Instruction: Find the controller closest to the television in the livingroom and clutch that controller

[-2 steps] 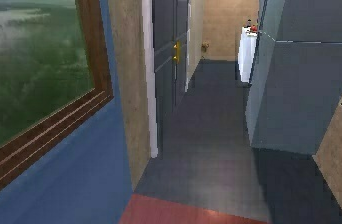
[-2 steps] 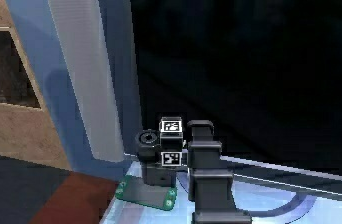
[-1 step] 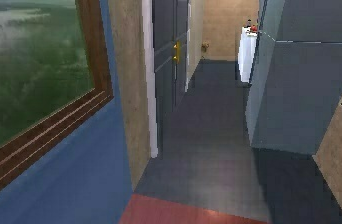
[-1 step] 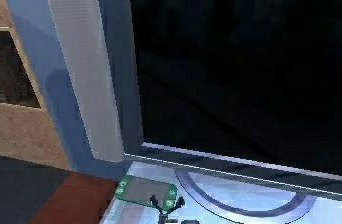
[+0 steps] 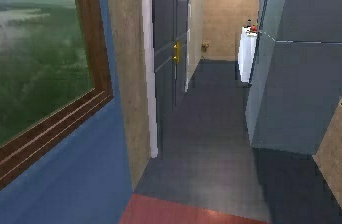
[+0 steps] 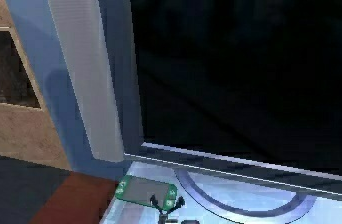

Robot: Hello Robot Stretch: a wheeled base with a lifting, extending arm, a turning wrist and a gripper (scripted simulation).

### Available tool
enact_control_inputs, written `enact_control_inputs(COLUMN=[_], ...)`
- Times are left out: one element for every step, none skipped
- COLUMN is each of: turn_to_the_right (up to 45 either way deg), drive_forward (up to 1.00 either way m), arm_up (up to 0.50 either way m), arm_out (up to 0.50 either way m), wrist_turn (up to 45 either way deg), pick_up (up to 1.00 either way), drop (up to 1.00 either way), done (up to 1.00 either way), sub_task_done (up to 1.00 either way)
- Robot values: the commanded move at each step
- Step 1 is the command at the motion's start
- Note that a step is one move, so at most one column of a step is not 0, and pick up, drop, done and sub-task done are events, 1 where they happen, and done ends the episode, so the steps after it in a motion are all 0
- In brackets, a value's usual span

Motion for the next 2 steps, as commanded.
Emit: enact_control_inputs(turn_to_the_right=[0.0, 0.0], drive_forward=[0.0, 0.0], arm_up=[0.1, 0.0], arm_out=[0.0, 0.0], wrist_turn=[0.0, 0.0], pick_up=[0.0, 0.0], drop=[0.0, 0.0], done=[0.0, 1.0], sub_task_done=[0.0, 0.0])
